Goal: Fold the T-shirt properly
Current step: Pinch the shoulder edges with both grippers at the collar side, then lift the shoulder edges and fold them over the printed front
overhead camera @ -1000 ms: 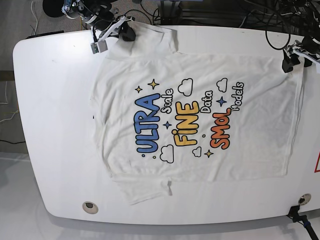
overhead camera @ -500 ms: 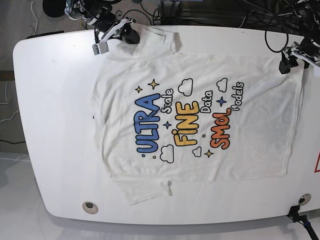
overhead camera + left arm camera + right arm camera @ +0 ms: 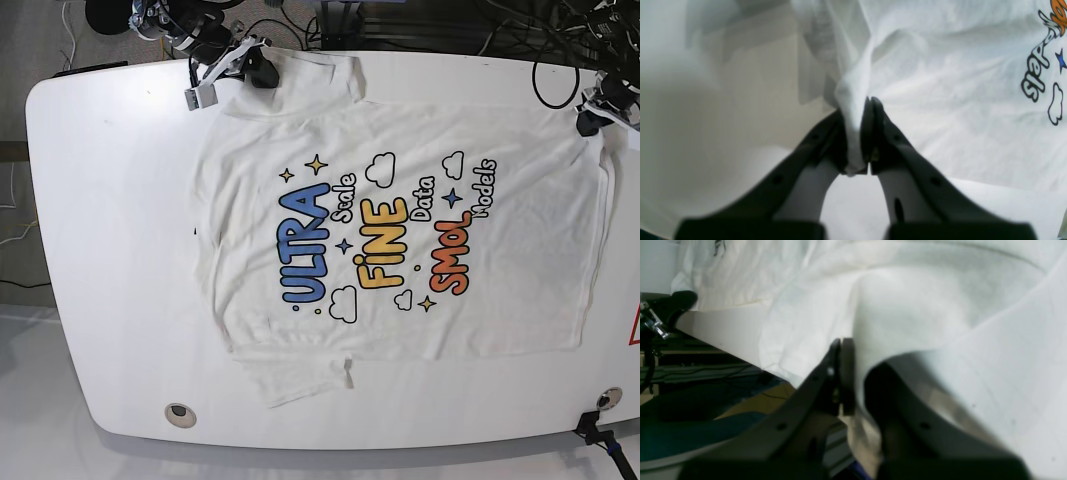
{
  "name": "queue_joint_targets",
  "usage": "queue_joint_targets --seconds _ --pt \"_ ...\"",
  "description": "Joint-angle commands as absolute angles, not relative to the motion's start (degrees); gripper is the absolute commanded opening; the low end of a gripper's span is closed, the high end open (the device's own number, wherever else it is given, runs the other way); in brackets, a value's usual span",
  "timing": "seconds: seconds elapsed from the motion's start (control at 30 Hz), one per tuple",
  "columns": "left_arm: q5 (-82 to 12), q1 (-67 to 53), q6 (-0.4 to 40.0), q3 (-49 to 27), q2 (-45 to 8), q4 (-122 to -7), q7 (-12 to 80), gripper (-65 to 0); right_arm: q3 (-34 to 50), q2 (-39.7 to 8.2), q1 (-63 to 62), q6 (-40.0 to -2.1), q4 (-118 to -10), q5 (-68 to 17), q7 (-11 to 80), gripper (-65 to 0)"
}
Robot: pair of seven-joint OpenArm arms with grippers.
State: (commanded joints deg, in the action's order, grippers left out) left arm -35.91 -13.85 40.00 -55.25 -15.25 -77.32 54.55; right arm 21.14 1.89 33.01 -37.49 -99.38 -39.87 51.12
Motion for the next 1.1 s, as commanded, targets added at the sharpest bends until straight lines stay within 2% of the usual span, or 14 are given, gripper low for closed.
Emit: queue_joint_targets --seconds 0.2,0.4,0.57,0.77,0.97,1.1 --pt "-35.9 -14.1 40.0 -55.4 -15.3 -77.1 54.6 -65.0 21.5 2.0 32.7 -37.6 -104.7 -39.9 57.7 -65.0" --pt "-36.2 -17.1 40.0 -55.1 -14.9 -79.5 54.7 -65.0 21.6 2.2 34.9 -37.5 -109.2 -39.9 58.1 -65.0" --pt "-36.2 -21.0 40.0 -54.2 -12.4 -83.9 54.7 -65.0 21.7 2.2 37.1 -37.5 -112.0 -40.0 58.4 -65.0" --pt "-36.2 -21.7 40.0 -54.5 -11.4 -88.5 54.7 -65.0 21.6 1.6 35.7 -37.1 -112.3 -48.2 58.6 -65.0" --pt "-36.2 -18.2 40.0 -54.5 -11.8 -89.9 54.7 -65.0 21.6 -1.4 29.1 -29.5 -112.2 -57.1 60.2 -65.0" --pt "-36.1 -15.5 40.0 -54.5 -11.8 -89.9 54.7 -65.0 21.6 -2.1 24.3 -27.1 -111.9 -58.0 60.2 -65.0"
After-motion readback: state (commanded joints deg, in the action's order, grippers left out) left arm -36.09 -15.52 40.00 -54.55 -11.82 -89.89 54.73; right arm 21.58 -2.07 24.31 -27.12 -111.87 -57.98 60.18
